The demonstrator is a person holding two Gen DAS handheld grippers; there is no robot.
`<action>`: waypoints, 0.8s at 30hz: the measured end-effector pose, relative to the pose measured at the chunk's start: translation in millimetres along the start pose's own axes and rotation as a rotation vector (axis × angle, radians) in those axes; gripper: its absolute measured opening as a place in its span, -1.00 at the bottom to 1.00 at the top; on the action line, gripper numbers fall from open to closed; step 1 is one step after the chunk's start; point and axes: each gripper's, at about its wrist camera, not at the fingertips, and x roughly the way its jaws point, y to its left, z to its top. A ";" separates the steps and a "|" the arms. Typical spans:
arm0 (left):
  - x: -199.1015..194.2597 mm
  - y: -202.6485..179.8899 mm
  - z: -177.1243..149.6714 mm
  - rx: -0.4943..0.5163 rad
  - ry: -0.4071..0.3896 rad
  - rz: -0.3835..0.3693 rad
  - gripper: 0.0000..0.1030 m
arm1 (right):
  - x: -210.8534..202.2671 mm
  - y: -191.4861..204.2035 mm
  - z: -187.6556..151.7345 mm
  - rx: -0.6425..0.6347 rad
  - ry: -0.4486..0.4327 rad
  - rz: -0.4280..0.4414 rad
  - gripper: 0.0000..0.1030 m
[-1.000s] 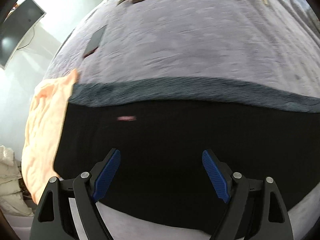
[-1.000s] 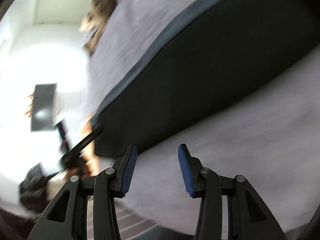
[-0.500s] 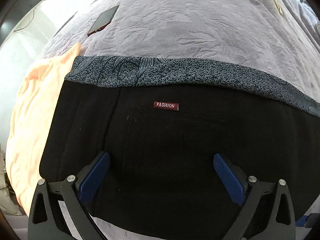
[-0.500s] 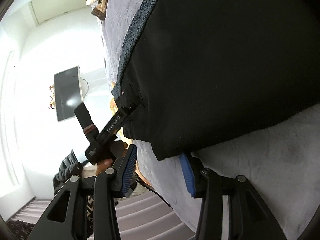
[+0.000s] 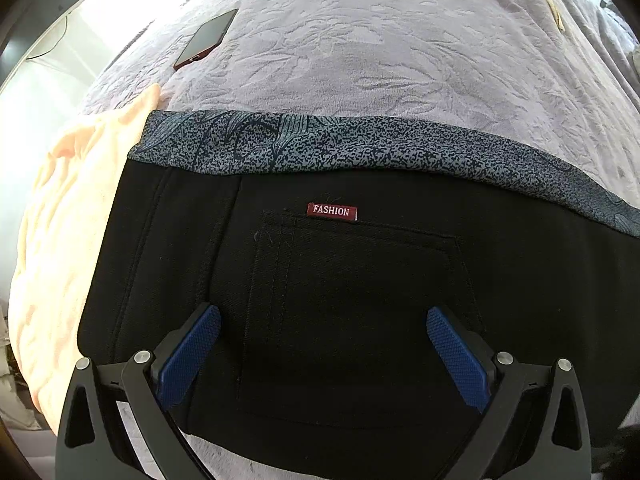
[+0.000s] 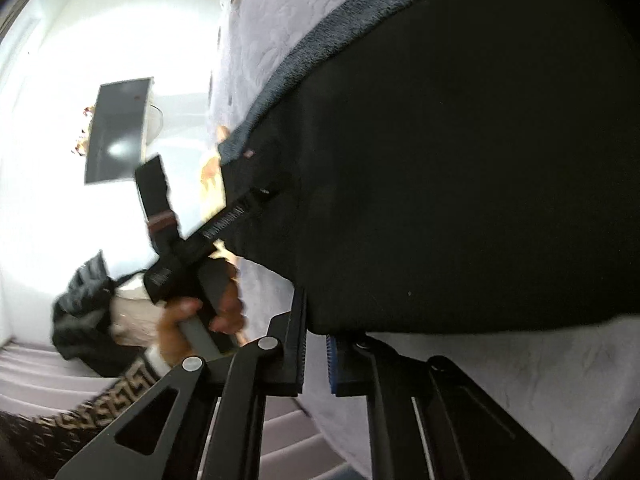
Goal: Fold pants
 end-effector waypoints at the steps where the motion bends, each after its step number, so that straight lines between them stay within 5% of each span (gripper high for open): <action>1: -5.1 -0.5 -3.5 -0.001 0.000 0.002 1.00 | 5.0 -5.1 -3.8 0.008 0.008 -0.034 -0.85; 9: -20.1 -7.2 -6.3 0.005 0.007 0.023 1.00 | -27.4 -19.4 -36.6 0.026 0.036 -0.188 -0.83; 13: -45.1 -32.9 -20.7 0.059 -0.023 -0.039 1.00 | -87.9 -3.7 -34.0 -0.060 -0.113 -0.282 -0.36; 18: -50.6 -87.8 -42.0 0.149 -0.004 -0.102 1.00 | -127.1 -0.5 0.5 -0.125 -0.245 -0.531 -0.34; 24: -28.2 -114.5 -65.7 0.149 0.074 -0.065 1.00 | -128.6 -30.9 16.5 -0.096 -0.203 -0.680 -0.39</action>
